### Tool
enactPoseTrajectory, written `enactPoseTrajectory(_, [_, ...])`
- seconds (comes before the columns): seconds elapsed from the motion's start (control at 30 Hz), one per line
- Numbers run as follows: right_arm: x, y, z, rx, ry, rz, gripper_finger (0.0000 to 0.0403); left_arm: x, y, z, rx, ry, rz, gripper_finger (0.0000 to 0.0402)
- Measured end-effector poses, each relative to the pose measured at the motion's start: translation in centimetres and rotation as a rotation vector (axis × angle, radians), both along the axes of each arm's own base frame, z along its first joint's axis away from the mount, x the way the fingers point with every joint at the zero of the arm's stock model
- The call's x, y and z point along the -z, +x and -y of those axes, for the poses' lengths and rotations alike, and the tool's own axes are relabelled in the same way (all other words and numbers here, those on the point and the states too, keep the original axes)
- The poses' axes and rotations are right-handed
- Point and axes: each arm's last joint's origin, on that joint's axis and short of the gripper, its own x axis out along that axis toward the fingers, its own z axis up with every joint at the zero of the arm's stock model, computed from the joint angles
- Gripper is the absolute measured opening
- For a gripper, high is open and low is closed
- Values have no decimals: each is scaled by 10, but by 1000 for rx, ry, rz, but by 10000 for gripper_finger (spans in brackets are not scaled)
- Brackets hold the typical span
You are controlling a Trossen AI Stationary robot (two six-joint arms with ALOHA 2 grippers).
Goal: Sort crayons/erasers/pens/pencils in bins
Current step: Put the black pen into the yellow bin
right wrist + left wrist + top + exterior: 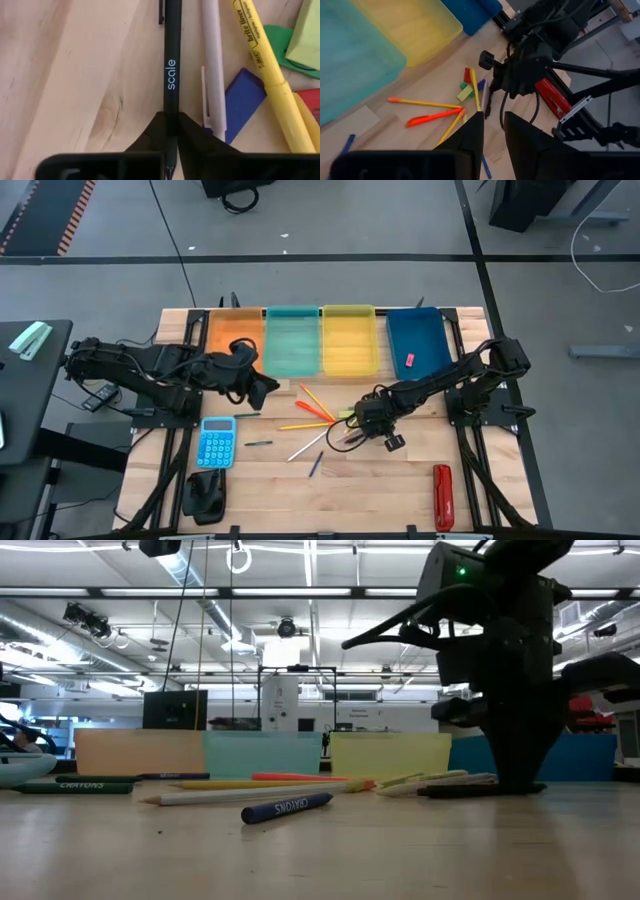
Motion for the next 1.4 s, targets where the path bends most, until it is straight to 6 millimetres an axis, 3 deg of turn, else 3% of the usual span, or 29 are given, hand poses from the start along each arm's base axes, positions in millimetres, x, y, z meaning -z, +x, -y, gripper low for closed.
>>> enactPoseTrajectory(0.1, [-12, 1, 0, -2, 6, 16, 17, -2, 1, 1, 4, -20, 27, 83])
enactPoseTrajectory(0.37, [-106, 2, 3, 64, -17, 326, 21, -3, 2, 1, 28, 2, 38, 84])
enactPoseTrajectory(0.47, [-134, -1, 17, 203, -109, 453, 30, -4, 2, 1, 28, 2, 38, 80])
enactPoseTrajectory(0.6, [-148, 1, 57, 480, -150, 507, 33, -3, 2, 1, 29, 5, 37, 78])
enactPoseTrajectory(0.87, [-117, 9, 147, 903, -116, 407, 35, -3, 2, 0, 62, 63, 28, 75])
enactPoseTrajectory(1.0, [-93, 16, 177, 1013, -41, 361, 36, -3, 2, 0, 62, 62, 28, 73])
enactPoseTrajectory(1.2, [-58, 21, 196, 1120, 44, 230, 38, -4, 2, 1, 44, 25, 34, 78])
enactPoseTrajectory(1.4, [-59, 22, 193, 1100, 68, 232, 75, -3, 1, 6, 57, 10, 36, 70])
